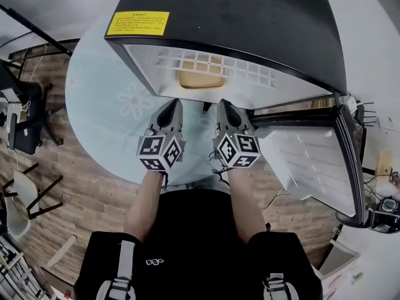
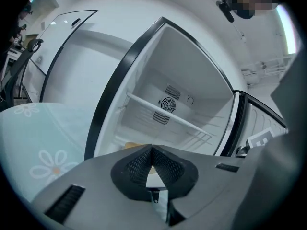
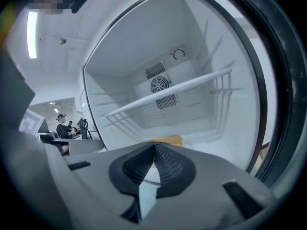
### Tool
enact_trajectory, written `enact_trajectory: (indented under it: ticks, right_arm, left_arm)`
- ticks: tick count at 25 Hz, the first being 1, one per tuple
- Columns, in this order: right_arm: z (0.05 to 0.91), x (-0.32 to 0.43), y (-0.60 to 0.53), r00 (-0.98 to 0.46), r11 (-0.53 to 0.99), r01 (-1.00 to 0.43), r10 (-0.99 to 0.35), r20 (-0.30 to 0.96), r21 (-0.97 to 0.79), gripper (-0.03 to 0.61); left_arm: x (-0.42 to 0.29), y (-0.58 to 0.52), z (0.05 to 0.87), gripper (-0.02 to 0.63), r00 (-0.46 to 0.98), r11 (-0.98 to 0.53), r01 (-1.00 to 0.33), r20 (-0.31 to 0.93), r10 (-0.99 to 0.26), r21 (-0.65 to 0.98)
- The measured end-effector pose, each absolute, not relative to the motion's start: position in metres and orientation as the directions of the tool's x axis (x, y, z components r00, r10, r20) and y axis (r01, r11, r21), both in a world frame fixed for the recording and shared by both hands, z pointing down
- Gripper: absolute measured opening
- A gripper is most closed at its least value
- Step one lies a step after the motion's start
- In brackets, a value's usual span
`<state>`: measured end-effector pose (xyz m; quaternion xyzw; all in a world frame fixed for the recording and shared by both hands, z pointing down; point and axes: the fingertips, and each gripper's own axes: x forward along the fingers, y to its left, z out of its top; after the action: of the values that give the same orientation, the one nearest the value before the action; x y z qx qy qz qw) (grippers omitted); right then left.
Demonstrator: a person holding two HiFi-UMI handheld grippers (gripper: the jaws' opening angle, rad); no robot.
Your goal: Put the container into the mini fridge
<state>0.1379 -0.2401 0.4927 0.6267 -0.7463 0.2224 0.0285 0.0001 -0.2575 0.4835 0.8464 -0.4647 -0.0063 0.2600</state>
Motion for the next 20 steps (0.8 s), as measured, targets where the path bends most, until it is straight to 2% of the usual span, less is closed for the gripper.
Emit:
enact_trajectory:
  ticks: [10,20]
  right_arm:
    - [0.428,0.102,-0.202,-0.254,0.201,-0.946,-0.947,0.196,-0.253,0.005]
    - [0.377,0.077,-0.162,-0.197,0.181,-0.972,-0.976,0.098,-0.149,0.005]
  left_arm:
    - [-0.021,-0.223,0.425,0.008,0.587,-0.487,-0.762,0.137,-0.798,0.427]
    - [-0.028,-0.193,0.372,0.008,0.6,-0.566,-0.78,0.066,-0.797,0.266]
